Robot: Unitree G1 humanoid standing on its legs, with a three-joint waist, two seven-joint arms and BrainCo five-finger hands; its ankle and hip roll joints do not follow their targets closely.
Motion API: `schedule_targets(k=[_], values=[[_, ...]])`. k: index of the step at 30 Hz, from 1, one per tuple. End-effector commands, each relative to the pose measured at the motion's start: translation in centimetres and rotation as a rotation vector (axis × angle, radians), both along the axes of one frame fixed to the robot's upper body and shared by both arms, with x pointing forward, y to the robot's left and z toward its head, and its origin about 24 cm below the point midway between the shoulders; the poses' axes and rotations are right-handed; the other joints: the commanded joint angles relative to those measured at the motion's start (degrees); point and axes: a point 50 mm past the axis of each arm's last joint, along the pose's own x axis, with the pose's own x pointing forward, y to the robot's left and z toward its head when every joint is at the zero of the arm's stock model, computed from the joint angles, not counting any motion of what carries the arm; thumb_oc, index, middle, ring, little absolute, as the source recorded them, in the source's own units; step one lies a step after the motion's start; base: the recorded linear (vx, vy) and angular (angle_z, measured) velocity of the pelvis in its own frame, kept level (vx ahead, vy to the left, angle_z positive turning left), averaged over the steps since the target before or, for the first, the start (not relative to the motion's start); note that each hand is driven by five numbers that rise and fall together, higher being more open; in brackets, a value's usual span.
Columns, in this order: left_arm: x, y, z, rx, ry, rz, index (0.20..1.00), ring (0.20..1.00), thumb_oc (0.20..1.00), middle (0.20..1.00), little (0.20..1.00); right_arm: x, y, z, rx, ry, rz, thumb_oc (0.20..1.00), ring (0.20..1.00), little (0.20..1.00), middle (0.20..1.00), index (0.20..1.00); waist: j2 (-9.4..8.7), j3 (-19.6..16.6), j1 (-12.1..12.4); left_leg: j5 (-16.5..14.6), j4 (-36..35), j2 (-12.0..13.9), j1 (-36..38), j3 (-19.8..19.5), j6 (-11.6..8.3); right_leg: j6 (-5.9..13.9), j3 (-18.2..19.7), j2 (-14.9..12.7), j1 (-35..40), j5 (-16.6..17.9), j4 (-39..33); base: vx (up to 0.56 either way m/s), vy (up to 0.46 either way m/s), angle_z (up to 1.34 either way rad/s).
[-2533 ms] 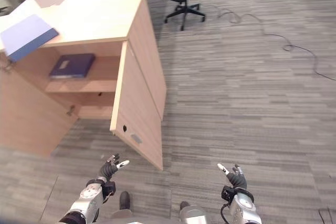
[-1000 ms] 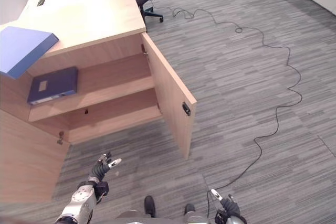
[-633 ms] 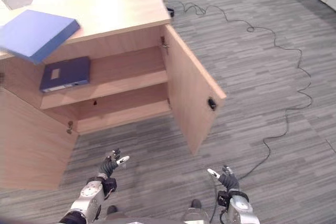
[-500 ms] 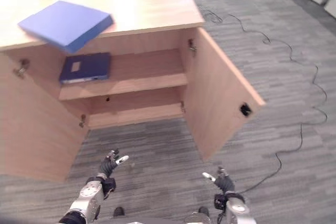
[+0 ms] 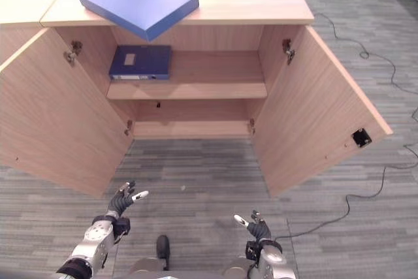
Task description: Put the empty folder in the office cabinet
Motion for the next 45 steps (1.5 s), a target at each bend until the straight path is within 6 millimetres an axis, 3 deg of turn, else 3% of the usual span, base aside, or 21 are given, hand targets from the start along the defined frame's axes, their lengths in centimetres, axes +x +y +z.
schedule_targets(k=[1, 4, 5, 6, 7, 12, 18, 31, 35, 38, 41, 43, 45], values=[[1.7, 0.0, 1.9, 0.008, -0.111, -0.001, 1.000, 1.000, 1.000, 1.000, 1.000, 2.5, 0.0, 1.5, -0.003, -0.109, 0.031, 1.000, 1.000, 1.000, 1.000, 1.000, 2.68, -0.1, -0.2, -3.0, -3.0, -0.9, 4.3, -0.6, 0.92, 5.94, 4.9, 9.8, 4.0, -17.8, 3.6, 0.14, 0.280, 0.23], [1.6, -0.3, 1.6, 0.003, -0.100, -0.008, 1.000, 1.000, 1.000, 1.000, 1.000, 2.9, 0.1, 1.9, 0.010, -0.135, 0.034, 1.000, 1.000, 1.000, 1.000, 1.000, 3.58, 0.2, -0.8, -3.5, -3.0, -1.3, 5.9, -1.6, 1.28, 3.64, 5.9, 15.9, 3.1, -23.7, 2.8, 0.16, 0.171, 0.25], [1.8, -0.3, 1.6, 0.005, -0.098, -0.005, 1.000, 1.000, 1.000, 1.000, 1.000, 3.6, 0.3, 2.4, 0.000, -0.164, 0.053, 1.000, 1.000, 1.000, 1.000, 1.000, 3.42, 1.1, -0.5, -3.6, -3.0, -1.5, 6.7, -1.8, 1.26, 2.93, 3.2, 17.4, 1.7, -24.0, 1.5, 0.10, -0.018, 0.38], [1.8, -0.3, 1.6, 0.005, -0.099, -0.005, 1.000, 1.000, 1.000, 1.000, 1.000, 3.6, 0.3, 2.4, 0.000, -0.165, 0.053, 1.000, 1.000, 1.000, 1.000, 1.000, 3.46, 1.2, -0.6, -3.6, -3.0, -1.4, 6.7, -1.9, 1.22, 2.91, 3.1, 17.5, 1.8, -24.0, 1.5, 0.07, -0.043, 0.37], [1.5, -0.5, 1.4, -0.008, -0.089, -0.005, 1.000, 1.000, 1.000, 1.000, 1.000, 3.7, 0.2, 2.6, -0.005, -0.180, 0.047, 1.000, 1.000, 1.000, 1.000, 1.000, 2.86, 1.2, -0.1, -3.5, -3.0, -1.8, 7.0, -2.1, 1.13, 3.04, -1.1, 17.3, 3.2, -23.7, -1.3, 0.04, -0.038, 0.38], [0.8, -0.8, 0.9, -0.029, -0.071, -0.003, 1.000, 1.000, 1.000, 1.000, 1.000, 3.8, -0.9, 2.8, -0.029, -0.186, 0.030, 1.000, 1.000, 1.000, 1.000, 1.000, 2.60, 1.0, -0.8, -3.8, -3.0, -2.0, 8.2, -2.3, 0.93, 2.79, 3.1, 18.6, 4.3, -23.4, -3.0, 0.06, -0.050, 0.21], [-0.3, -1.5, 0.1, -0.037, -0.035, -0.038, 1.000, 1.000, 1.000, 1.000, 1.000, 2.9, -1.8, 2.5, -0.063, -0.155, 0.035, 1.000, 1.000, 1.000, 1.000, 1.000, 2.46, -0.1, -0.8, -4.2, -3.0, -0.9, 10.2, -2.1, -0.23, 2.22, 1.8, 18.9, 9.2, -22.9, -8.8, 0.07, -0.116, -0.04], [-0.4, -1.9, 0.0, -0.052, -0.031, -0.036, 1.000, 1.000, 1.000, 1.000, 1.000, 1.1, -2.8, 1.8, -0.081, -0.106, 0.038, 1.000, 1.000, 1.000, 1.000, 1.000, 3.14, 0.6, -2.3, -2.9, -2.3, 2.3, 11.6, -3.2, -2.65, -0.18, 2.6, 21.6, 10.0, -25.4, -8.8, 0.02, -0.127, 0.03], [0.2, -2.1, 0.4, -0.069, -0.050, -0.035, 1.000, 1.000, 1.000, 1.000, 1.000, 1.1, -3.3, 1.8, -0.100, -0.101, 0.042, 1.000, 1.000, 1.000, 1.000, 1.000, 2.45, 2.8, -2.1, -2.6, 8.3, 3.6, 5.3, -4.1, -4.17, -1.78, 2.8, 22.0, 9.3, -26.9, -7.2, -0.08, -0.115, 0.06], [0.5, -2.3, 0.4, -0.082, -0.052, -0.016, 1.000, 1.000, 1.000, 1.000, 1.000, 1.6, -3.8, 2.0, -0.129, -0.102, 0.053, 1.000, 1.000, 1.000, 1.000, 1.000, 1.41, 4.2, -1.2, -0.5, 17.6, 2.1, -0.4, -8.4, -4.52, -2.92, 3.5, 22.1, 9.2, -27.5, -6.2, -0.02, -0.109, 0.28], [0.2, -2.6, 0.2, -0.093, -0.040, -0.024, 1.000, 1.000, 1.000, 1.000, 1.000, 1.3, -4.5, 1.9, -0.141, -0.083, 0.027, 1.000, 1.000, 1.000, 1.000, 1.000, 1.25, 3.7, -0.8, 0.8, 11.3, 6.4, -2.8, -6.7, -4.34, -1.51, 2.8, 21.0, 11.5, -28.8, -7.1, 0.16, 0.094, 0.08], [0.3, -2.7, 0.1, -0.085, -0.035, -0.031, 1.000, 1.000, 1.000, 1.000, 1.000, 1.7, -4.7, 2.1, -0.156, -0.093, 0.027, 1.000, 1.000, 1.000, 1.000, 1.000, 2.00, 3.4, 0.9, 6.4, 1.7, 9.3, -6.3, -7.5, -5.48, -0.60, 3.3, 20.8, 13.5, -30.0, -8.0, 0.25, 0.169, -0.01], [0.4, -2.7, 0.1, -0.081, -0.034, -0.026, 1.000, 1.000, 1.000, 1.000, 1.000, 2.0, -4.6, 2.1, -0.165, -0.093, 0.032, 1.000, 1.000, 1.000, 1.000, 1.000, 1.56, 3.5, 1.6, 6.8, -1.1, 9.4, -7.5, -7.5, -5.87, -0.23, 3.7, 20.2, 14.6, -30.6, -8.5, 0.20, 0.112, 0.27]])
